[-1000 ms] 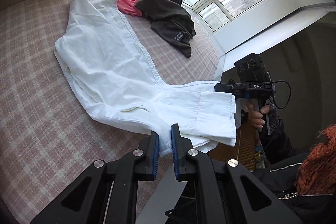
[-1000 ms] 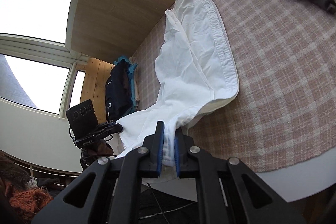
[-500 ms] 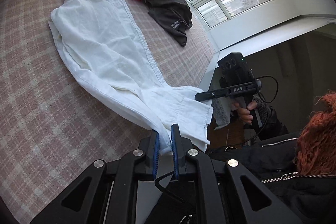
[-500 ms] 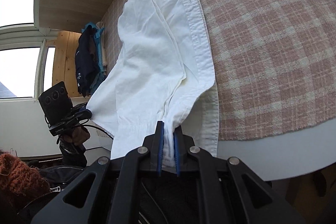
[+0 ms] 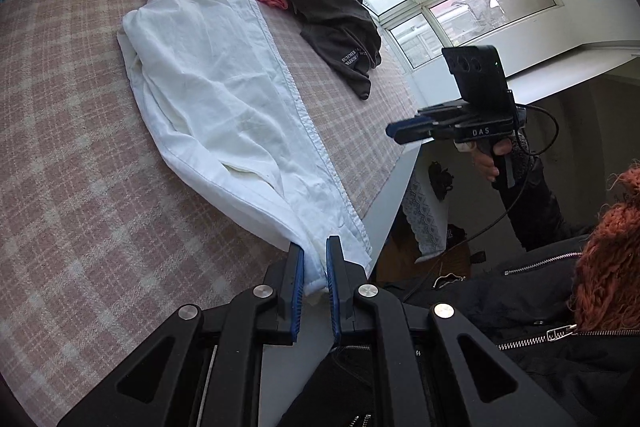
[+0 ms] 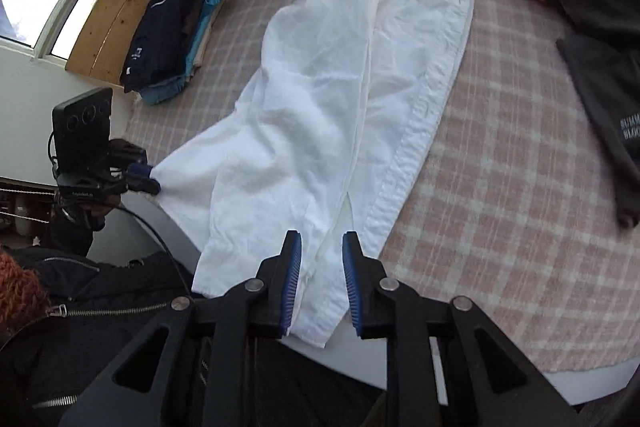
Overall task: Fold clothes
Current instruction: 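Lift the hem with both grippers and fold it toward the collar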
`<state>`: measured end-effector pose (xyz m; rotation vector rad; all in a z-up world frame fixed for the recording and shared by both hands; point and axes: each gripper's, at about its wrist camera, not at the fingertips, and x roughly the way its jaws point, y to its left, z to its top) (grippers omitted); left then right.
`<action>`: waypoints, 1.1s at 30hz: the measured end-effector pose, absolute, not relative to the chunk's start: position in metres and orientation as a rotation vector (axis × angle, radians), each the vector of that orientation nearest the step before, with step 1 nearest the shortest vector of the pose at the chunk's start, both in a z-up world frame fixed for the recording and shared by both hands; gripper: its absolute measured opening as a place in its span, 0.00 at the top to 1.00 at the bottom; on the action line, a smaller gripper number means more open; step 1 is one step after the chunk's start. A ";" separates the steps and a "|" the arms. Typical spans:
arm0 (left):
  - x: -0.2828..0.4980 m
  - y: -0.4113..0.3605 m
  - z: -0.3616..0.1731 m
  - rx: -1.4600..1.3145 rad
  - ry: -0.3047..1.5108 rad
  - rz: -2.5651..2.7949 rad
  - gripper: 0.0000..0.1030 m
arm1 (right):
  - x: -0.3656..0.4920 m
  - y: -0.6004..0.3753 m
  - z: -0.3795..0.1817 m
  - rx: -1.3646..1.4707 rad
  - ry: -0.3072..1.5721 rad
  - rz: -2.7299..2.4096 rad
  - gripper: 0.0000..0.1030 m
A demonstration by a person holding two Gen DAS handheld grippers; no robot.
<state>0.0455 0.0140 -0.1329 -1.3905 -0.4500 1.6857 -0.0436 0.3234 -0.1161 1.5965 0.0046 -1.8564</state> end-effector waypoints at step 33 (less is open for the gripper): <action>0.053 0.017 -0.143 -1.417 -0.430 1.679 0.90 | -0.031 0.321 -0.154 1.643 0.013 -2.043 0.66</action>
